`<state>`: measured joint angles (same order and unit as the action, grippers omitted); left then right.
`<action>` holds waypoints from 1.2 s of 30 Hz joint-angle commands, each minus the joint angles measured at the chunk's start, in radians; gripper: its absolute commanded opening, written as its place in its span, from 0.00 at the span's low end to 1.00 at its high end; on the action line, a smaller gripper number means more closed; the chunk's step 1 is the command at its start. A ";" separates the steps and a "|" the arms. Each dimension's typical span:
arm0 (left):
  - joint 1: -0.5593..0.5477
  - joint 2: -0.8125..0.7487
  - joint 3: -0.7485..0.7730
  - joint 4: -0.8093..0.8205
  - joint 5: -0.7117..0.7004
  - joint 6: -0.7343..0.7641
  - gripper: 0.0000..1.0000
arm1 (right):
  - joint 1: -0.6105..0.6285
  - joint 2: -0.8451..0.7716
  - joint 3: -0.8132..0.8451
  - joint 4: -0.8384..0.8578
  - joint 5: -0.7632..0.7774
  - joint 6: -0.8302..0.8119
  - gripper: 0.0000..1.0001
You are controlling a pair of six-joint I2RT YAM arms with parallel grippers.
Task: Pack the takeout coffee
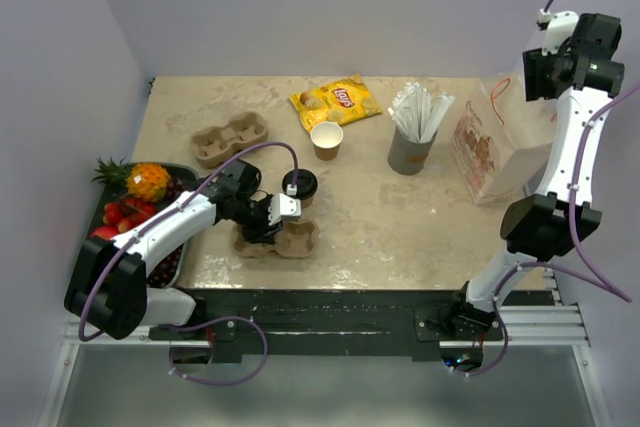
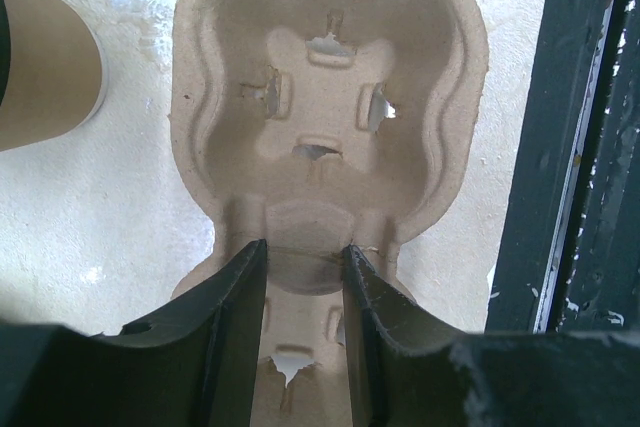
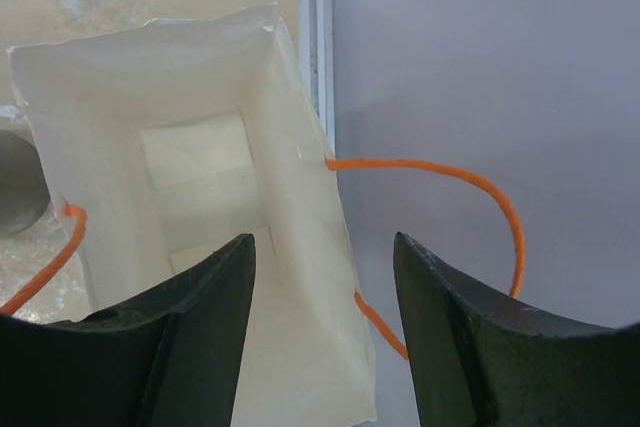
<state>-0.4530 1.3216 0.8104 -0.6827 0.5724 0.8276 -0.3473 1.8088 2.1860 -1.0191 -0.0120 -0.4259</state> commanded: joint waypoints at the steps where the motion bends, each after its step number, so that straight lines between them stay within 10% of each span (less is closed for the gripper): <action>1: -0.004 -0.022 -0.002 0.040 0.043 -0.010 0.12 | -0.002 0.044 -0.005 -0.015 0.010 -0.037 0.61; 23: -0.007 0.008 0.001 0.044 0.060 -0.022 0.13 | 0.002 -0.046 -0.115 -0.032 -0.114 -0.071 0.57; 36: -0.018 0.060 0.032 0.029 0.060 -0.005 0.13 | 0.002 -0.055 -0.180 0.001 -0.085 -0.054 0.38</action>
<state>-0.4606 1.3746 0.8097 -0.6712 0.5953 0.8043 -0.3470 1.7622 2.0018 -1.0451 -0.0963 -0.4946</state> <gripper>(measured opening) 0.385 0.381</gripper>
